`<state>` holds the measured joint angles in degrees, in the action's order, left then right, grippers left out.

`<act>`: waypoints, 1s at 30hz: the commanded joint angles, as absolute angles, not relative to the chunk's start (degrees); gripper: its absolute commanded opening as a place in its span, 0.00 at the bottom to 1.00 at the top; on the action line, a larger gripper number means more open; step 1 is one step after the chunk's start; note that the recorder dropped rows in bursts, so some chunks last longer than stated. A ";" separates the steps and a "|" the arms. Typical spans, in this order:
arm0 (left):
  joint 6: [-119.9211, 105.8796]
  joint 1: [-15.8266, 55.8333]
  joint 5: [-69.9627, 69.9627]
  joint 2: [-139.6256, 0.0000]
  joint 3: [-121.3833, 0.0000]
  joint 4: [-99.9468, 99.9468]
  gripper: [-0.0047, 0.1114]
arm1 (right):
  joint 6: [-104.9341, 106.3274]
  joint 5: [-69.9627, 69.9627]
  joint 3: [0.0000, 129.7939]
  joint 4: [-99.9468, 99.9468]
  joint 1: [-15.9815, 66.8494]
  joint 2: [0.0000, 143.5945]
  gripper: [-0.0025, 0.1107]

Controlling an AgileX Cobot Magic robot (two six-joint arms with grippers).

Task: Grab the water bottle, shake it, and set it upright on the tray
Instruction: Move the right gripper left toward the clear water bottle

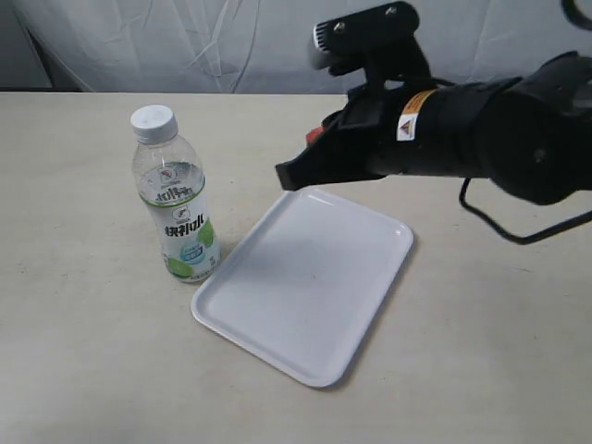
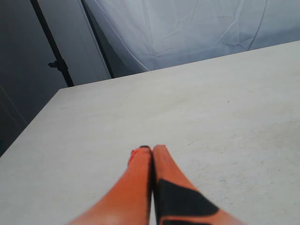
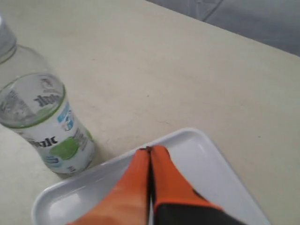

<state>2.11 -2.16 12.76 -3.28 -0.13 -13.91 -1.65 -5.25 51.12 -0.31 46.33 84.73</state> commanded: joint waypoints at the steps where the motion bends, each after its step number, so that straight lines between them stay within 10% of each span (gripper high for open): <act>1: 2.58 -2.20 11.91 -3.04 0.00 -14.21 0.04 | -1.97 -3.59 50.48 1.72 50.23 88.23 0.02; 30: 2.58 -2.20 11.91 -3.04 0.00 -14.21 0.04 | -1.08 7.38 50.59 5.87 55.49 99.77 0.02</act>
<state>2.11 -2.16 12.76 -3.28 -0.13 -13.91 -1.02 5.24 50.55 5.74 55.39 99.79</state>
